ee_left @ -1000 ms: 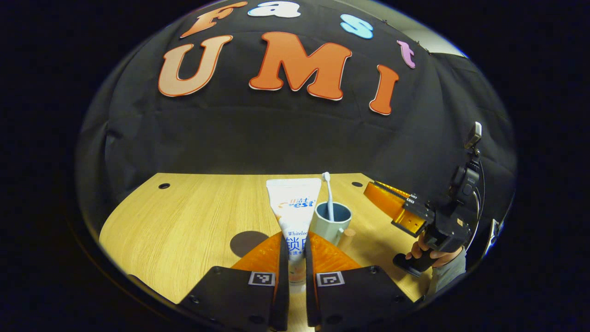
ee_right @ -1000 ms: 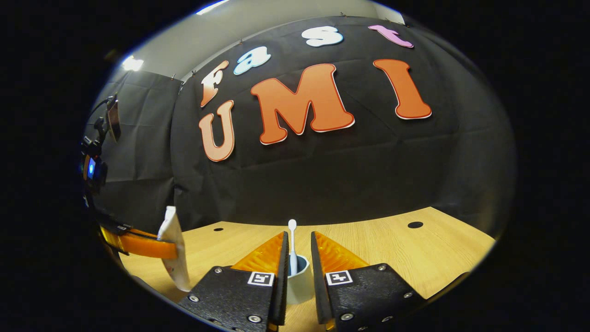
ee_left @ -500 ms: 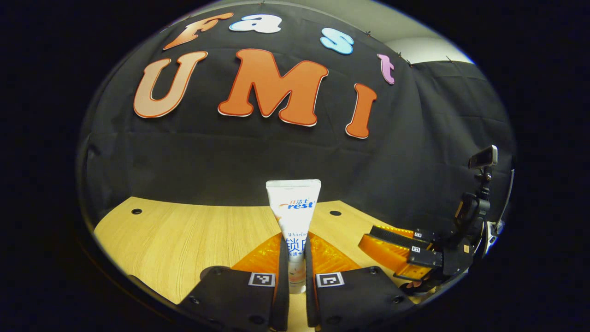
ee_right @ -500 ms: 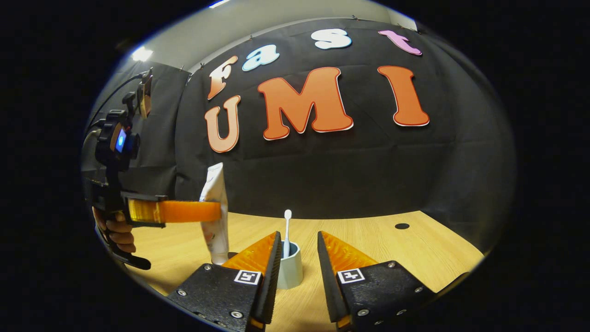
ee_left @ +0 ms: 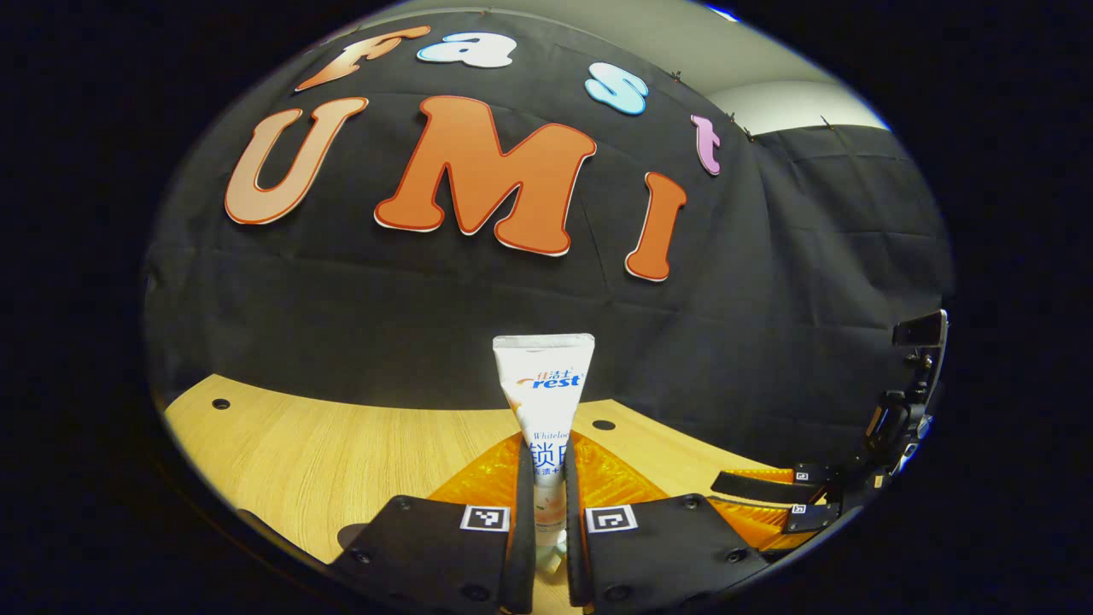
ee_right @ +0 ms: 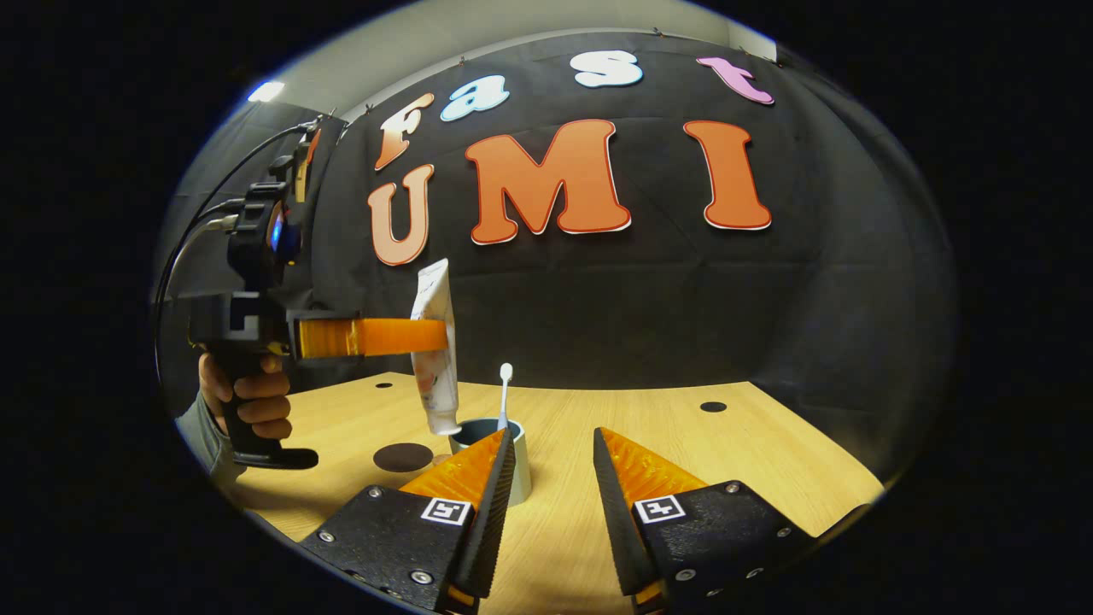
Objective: Put the toothbrush and toothpaste on the desktop into the cup, then pick up the cup and place it on the coaster on the desktop.
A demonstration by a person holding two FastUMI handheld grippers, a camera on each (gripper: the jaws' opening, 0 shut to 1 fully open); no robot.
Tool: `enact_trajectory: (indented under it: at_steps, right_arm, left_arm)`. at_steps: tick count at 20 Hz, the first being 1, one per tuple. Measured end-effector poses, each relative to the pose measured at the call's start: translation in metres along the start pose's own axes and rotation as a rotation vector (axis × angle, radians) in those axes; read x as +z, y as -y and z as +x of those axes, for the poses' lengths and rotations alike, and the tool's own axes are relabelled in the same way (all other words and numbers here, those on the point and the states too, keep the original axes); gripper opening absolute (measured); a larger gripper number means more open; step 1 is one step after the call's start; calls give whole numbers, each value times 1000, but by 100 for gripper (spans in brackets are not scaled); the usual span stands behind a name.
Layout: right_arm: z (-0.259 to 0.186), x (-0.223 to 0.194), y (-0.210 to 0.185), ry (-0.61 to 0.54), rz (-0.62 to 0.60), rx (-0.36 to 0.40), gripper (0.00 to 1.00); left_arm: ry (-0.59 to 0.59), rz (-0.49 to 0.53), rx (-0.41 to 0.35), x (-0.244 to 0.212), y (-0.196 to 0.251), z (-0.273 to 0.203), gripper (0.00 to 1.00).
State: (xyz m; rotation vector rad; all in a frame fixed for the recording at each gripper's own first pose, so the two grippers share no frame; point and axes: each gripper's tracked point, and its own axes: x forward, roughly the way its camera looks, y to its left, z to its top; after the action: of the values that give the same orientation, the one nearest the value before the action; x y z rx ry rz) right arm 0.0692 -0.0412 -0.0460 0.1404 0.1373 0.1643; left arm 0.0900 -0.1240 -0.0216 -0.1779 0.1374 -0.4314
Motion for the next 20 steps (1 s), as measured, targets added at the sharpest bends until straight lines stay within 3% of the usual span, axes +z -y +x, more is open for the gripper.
enact_trajectory:
  at_steps: [7,20]
  right_arm:
    - [-14,-7,10,-19,-11,-24,55]
    - [-23,-15,12,-46,0,-44,55]
  left_arm:
    - [-28,-54,-30,-14,7,19,18]
    - [-157,-47,23,-51,-5,10,18]
